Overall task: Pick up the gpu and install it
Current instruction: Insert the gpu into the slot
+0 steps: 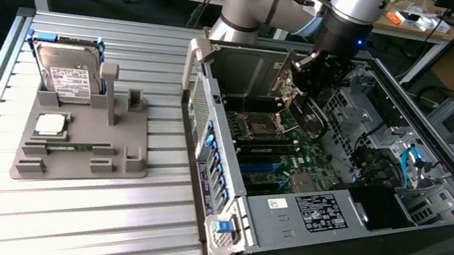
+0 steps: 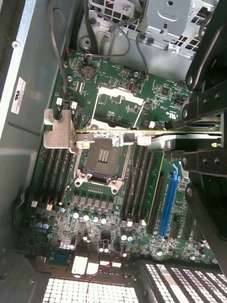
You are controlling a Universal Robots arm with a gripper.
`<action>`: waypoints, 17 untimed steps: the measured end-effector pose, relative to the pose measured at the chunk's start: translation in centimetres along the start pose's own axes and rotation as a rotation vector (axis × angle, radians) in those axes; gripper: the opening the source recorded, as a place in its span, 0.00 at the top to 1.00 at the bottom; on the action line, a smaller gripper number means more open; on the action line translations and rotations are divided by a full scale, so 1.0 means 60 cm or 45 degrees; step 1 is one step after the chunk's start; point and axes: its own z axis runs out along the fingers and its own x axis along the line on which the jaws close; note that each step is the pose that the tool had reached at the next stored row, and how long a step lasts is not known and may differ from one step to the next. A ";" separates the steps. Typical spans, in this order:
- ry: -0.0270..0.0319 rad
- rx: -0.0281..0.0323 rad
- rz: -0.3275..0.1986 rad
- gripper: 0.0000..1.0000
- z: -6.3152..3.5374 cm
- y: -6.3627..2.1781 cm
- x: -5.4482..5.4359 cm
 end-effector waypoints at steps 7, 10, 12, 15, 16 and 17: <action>-0.0027 -0.0001 -0.030 0.73 0.000 0.000 0.000; -0.0038 -0.0002 -0.042 0.73 0.000 0.000 0.000; -0.0053 -0.0002 -0.058 0.73 0.000 0.000 0.000; -0.0067 -0.0003 -0.074 0.73 0.000 0.000 0.000; -0.0071 -0.0003 -0.079 0.73 0.000 0.000 0.000; -0.0075 -0.0003 -0.083 0.73 0.000 0.000 0.000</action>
